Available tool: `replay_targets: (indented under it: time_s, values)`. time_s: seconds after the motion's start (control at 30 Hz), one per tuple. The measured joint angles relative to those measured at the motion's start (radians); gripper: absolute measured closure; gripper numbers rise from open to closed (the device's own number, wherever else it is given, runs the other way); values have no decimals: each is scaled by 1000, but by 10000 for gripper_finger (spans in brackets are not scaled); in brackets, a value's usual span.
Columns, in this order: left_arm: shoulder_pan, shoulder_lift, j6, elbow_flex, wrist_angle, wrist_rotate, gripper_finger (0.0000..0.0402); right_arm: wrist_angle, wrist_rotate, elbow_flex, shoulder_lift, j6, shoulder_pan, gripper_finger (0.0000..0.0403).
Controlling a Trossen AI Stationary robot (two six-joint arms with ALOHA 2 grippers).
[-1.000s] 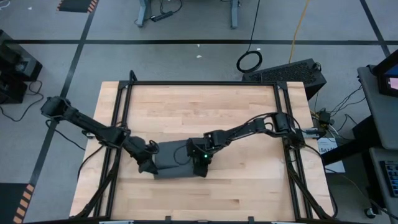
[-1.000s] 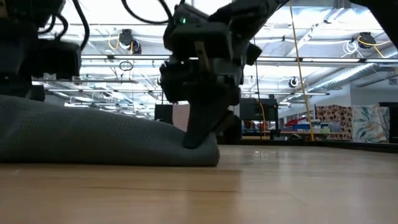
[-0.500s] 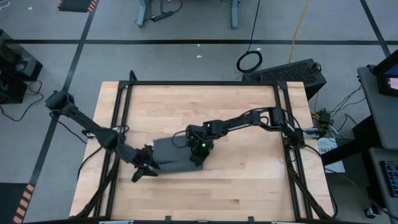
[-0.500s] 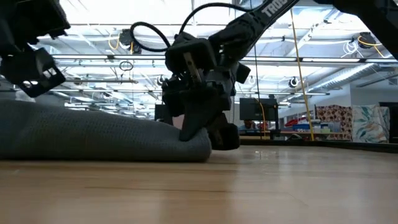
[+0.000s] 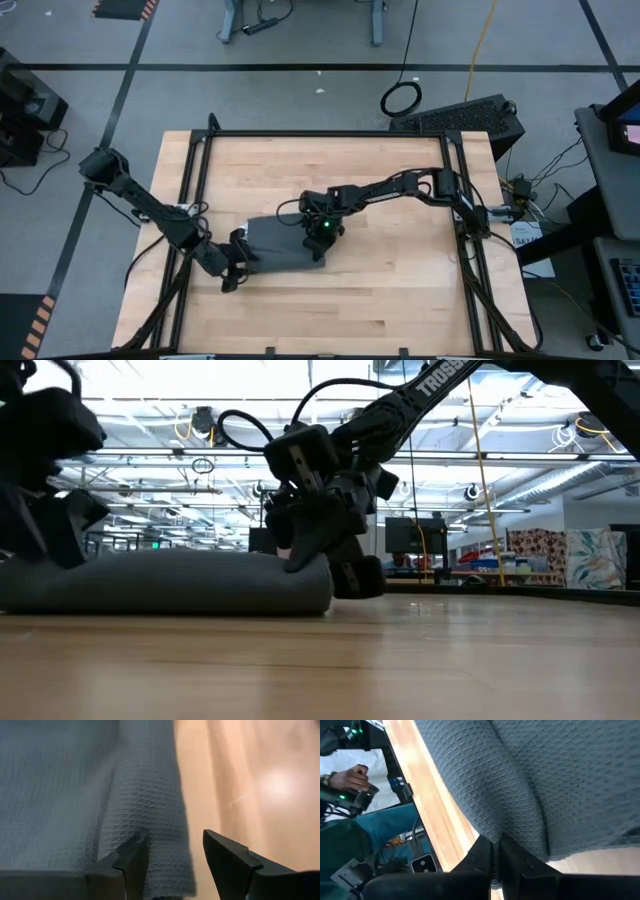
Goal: Roll towel into tight, uniform cylinder
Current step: Roll the gray towel
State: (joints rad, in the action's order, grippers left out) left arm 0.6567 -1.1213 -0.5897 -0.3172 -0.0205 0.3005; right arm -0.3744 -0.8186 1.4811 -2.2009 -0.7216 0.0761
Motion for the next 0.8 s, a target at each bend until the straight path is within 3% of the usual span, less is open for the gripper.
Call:
replay_targets:
  time_s: [0.53,0.63,0.8]
  values:
    - [-2,-168,-52,-4,8,43,217,11,1,0,0,-28,-5,399]
    - [-3,-171,-58,-3,10,30,256,3,6,0,14,-24,-8,398]
    - [-3,-157,-63,-2,23,1,371,-12,46,0,108,44,-21,359]
